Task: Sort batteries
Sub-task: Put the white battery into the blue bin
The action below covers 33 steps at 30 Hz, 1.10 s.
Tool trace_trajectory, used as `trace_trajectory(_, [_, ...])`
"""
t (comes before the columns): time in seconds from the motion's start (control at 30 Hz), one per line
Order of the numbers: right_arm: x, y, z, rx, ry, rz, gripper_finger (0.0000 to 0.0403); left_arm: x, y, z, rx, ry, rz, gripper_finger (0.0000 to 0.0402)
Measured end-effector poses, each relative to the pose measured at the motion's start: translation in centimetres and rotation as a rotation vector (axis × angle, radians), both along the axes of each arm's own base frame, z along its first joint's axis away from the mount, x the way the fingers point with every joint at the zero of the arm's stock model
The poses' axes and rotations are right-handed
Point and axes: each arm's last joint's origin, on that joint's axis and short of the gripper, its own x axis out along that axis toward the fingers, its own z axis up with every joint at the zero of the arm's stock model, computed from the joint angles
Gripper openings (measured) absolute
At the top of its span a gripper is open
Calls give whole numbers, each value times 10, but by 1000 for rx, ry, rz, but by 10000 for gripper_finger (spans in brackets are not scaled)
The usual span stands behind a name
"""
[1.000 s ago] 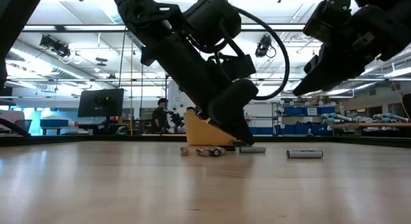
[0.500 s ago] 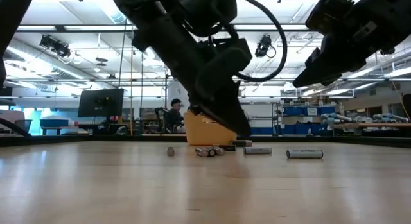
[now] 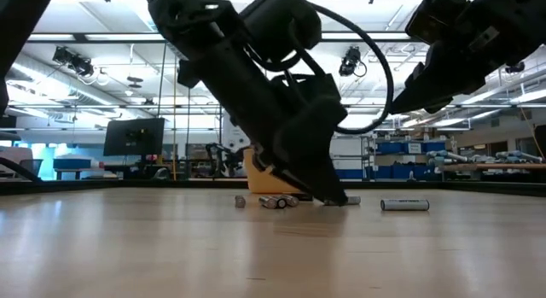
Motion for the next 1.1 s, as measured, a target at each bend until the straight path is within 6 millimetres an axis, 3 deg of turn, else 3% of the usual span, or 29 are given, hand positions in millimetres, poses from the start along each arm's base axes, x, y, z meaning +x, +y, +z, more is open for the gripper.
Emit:
trace_trajectory(0.2, [0,0,0,-1,2,1,48,2,4,-7,-8,6,20,154])
trace_trajectory(0.53, [0,0,-1,-3,6,2,47,2,3,-8,11,24,-44,28])
trace_trajectory(0.77, [-1,0,-1,-7,13,4,44,2,2,-2,52,7,-84,24])
trace_trajectory(1.1, [-5,3,5,-31,-4,42,54,-1,2,23,95,-48,-113,2])
